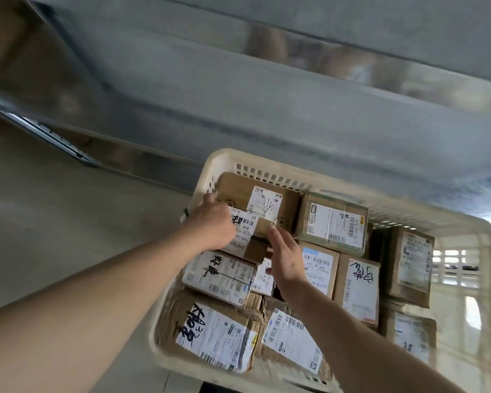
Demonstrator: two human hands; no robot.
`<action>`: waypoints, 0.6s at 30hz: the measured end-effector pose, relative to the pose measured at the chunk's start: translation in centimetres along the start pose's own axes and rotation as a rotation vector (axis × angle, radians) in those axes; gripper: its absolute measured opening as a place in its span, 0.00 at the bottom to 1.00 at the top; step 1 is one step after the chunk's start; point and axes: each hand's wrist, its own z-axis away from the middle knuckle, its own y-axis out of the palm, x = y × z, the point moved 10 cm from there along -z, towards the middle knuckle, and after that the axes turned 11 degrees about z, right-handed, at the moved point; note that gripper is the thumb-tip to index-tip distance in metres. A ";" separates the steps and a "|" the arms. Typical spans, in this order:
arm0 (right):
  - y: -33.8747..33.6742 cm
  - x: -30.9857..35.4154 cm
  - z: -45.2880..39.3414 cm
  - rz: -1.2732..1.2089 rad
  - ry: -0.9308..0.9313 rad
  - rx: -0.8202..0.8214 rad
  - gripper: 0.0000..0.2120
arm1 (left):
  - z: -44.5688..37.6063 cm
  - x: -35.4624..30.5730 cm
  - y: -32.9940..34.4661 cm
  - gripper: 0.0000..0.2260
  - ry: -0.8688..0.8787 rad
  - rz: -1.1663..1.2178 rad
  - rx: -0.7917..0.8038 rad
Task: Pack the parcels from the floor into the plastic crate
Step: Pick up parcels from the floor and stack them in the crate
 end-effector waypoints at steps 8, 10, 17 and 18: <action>0.9 1.2 0.9 0.015 0.023 0.094 0.48 | 2.3 -1.4 -0.4 0.16 0.060 -0.472 -0.045; 0.2 1.8 1.6 0.020 0.033 0.095 0.44 | 2.8 -1.4 -1.0 0.17 0.080 -0.454 -0.051; -4.7 4.0 6.0 0.018 0.005 0.040 0.31 | 6.2 -2.2 -3.3 0.17 0.117 -0.186 -0.025; -5.6 4.6 7.0 -0.005 -0.002 0.028 0.28 | 7.0 -2.9 -3.6 0.17 0.129 -0.174 -0.020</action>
